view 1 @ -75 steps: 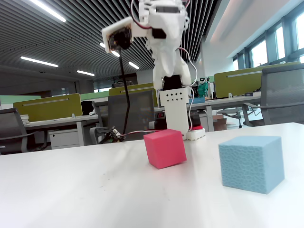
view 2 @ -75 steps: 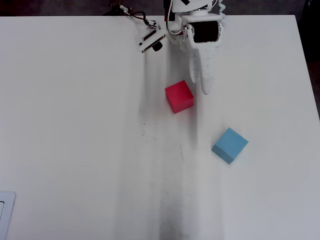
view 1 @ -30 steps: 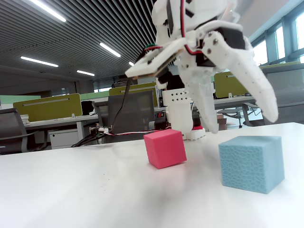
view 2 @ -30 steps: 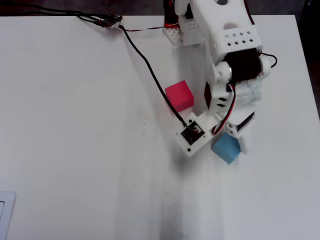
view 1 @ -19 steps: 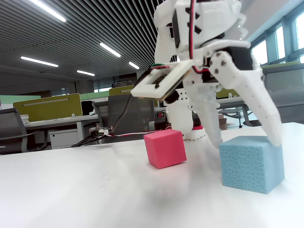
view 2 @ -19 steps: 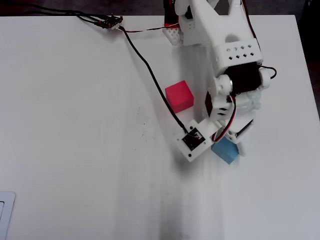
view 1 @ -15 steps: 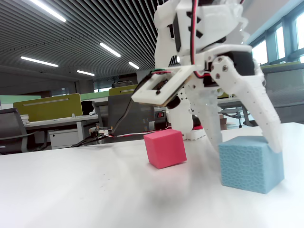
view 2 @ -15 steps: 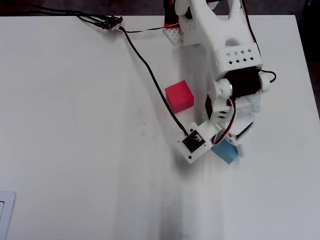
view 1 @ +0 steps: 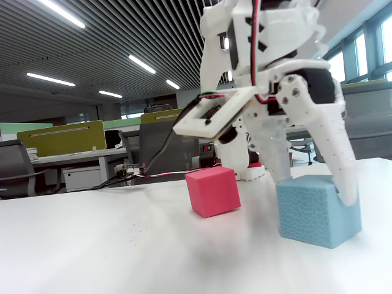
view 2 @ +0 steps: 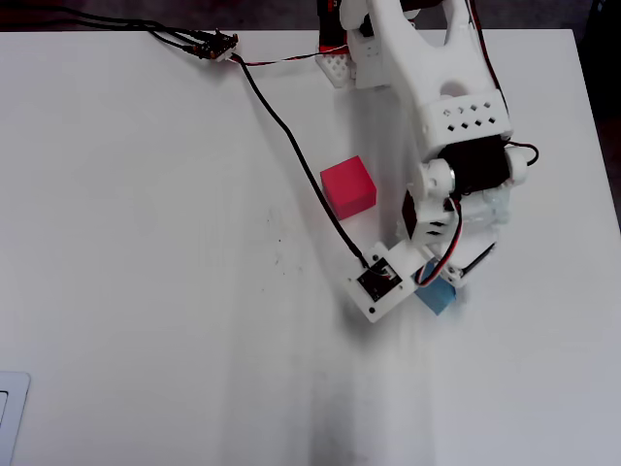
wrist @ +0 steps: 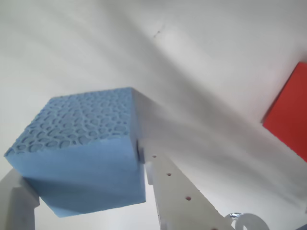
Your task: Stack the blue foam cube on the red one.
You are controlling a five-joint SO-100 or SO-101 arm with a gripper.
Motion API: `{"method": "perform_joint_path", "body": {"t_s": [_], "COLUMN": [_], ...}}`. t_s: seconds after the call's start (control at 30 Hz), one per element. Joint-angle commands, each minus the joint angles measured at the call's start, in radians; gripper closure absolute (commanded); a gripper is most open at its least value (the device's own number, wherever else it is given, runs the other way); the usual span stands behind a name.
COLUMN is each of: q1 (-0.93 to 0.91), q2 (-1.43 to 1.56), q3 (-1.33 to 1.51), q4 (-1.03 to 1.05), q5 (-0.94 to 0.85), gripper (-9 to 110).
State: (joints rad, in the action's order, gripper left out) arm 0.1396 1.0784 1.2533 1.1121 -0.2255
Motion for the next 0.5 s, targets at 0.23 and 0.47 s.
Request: {"method": "perform_joint_path", "body": {"t_s": [0.23,0.47], "q1": [0.012,-0.008], "q2": [0.104,0.259], "q3": [-0.052,-0.008], "q4": [0.025,0.078], "q5": [0.038,0.066], "gripper": [78,78]}}
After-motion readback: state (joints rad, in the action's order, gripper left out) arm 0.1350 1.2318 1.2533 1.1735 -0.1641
